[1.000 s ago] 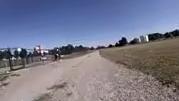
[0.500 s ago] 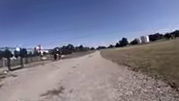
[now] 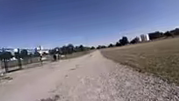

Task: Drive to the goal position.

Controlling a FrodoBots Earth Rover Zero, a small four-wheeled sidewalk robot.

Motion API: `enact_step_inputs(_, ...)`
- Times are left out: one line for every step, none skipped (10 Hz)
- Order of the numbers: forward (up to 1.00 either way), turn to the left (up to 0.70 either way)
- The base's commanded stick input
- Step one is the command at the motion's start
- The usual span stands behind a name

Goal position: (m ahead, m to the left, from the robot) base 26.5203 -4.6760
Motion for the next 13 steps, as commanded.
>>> enact_step_inputs(0.69,0.03)
enact_step_inputs(0.69,0.03)
enact_step_inputs(0.69,0.03)
enact_step_inputs(0.69,0.03)
enact_step_inputs(0.69,0.03)
enact_step_inputs(0.69,0.03)
enact_step_inputs(0.69,0.03)
enact_step_inputs(0.69,0.03)
enact_step_inputs(0.69,0.03)
enact_step_inputs(0.69,0.03)
enact_step_inputs(0.69,0.03)
enact_step_inputs(0.69,0.03)
enact_step_inputs(0.69,0.03)
